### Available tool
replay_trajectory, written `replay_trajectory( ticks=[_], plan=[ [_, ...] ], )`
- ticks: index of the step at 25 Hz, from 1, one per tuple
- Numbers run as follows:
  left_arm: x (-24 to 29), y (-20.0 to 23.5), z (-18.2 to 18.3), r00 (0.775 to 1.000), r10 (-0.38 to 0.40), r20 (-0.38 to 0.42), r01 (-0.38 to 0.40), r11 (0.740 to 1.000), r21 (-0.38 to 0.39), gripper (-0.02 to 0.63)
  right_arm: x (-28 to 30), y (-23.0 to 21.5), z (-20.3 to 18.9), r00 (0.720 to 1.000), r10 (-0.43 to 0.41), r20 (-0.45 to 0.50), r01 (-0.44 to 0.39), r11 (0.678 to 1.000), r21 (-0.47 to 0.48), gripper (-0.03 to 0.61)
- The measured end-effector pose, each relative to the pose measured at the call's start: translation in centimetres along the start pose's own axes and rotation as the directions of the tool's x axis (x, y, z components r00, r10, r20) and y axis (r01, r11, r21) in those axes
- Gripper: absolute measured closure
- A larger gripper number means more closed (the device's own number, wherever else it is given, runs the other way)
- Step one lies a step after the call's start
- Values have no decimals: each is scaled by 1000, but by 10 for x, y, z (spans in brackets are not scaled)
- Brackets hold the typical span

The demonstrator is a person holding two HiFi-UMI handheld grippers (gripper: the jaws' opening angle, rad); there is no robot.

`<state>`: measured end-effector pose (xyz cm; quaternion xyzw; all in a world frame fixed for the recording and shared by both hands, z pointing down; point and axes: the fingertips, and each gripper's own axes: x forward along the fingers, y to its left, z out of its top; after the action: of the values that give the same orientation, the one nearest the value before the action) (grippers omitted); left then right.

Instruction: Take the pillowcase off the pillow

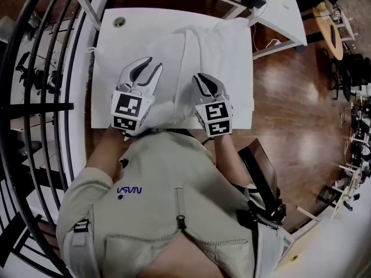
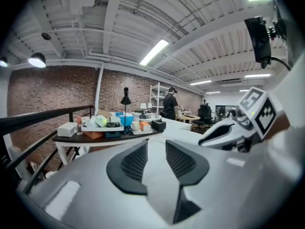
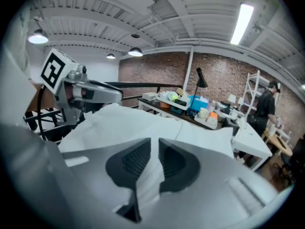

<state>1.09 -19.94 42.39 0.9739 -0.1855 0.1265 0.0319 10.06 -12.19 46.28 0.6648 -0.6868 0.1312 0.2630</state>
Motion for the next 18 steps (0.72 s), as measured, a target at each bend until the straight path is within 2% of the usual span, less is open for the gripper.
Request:
replay_trajectory(
  ticks=[3, 6, 9, 18],
  plan=[
    [-8, -32, -18, 994, -98, -49, 98, 995, -9, 456, -16, 6, -13, 999, -43, -6, 43, 998, 37, 540],
    [-17, -51, -40, 987, -122, -101, 120, 992, -24, 434, -29, 12, -29, 998, -55, -2, 55, 997, 61, 540],
    [-31, -64, -53, 986, -97, -135, 93, 995, -37, 433, -38, 20, -43, 999, -33, 10, 32, 996, 79, 540],
    [-38, -119, -77, 976, 29, -216, -32, 999, -14, 422, -65, 40, -77, 984, 167, 66, -169, 985, 29, 504]
  ],
)
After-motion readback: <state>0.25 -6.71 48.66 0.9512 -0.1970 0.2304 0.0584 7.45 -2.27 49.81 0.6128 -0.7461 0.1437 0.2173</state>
